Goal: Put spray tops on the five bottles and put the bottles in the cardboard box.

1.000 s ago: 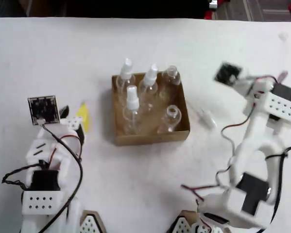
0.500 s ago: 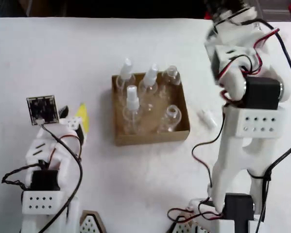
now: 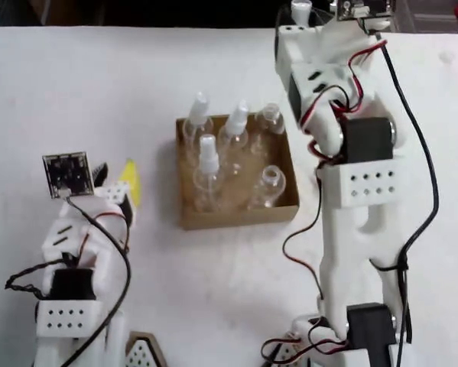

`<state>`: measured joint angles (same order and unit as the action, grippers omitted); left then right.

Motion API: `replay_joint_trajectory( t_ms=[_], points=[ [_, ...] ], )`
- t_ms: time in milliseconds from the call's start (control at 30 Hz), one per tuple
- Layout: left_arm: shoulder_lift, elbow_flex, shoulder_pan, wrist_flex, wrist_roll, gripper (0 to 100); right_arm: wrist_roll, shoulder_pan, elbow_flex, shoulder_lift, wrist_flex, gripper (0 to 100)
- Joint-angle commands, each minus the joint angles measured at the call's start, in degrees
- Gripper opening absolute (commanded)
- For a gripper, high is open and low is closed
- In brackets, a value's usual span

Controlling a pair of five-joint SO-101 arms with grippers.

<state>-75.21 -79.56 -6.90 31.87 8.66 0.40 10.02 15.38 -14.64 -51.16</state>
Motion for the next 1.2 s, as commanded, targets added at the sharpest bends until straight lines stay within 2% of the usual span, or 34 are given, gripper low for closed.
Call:
replay_joint_trajectory(
  t_ms=[0, 167, 333, 1000, 1167],
  points=[
    [-1.27, 0.18, -0.40, -1.58, -0.70, 15, -0.79, 0.75, -3.52, -1.01, 8.31, 1.6],
    [-1.27, 0.35, -0.22, -1.58, -0.70, 15, -0.18, 2.33, -8.09, -0.84, 13.85, 1.6],
    [-1.27, 0.26, -0.13, -1.58, -0.70, 15, 6.95, 2.24, -10.81, 0.66, 17.98, 1.6],
    [-1.27, 0.35, -0.13, -1.58, -0.70, 15, 7.21, 1.54, -10.90, 6.81, 19.82, 1.6],
    [-1.27, 0.35, -0.13, -1.58, -0.70, 15, 7.38, 1.36, -14.95, 6.73, 20.26, 1.6]
  ],
)
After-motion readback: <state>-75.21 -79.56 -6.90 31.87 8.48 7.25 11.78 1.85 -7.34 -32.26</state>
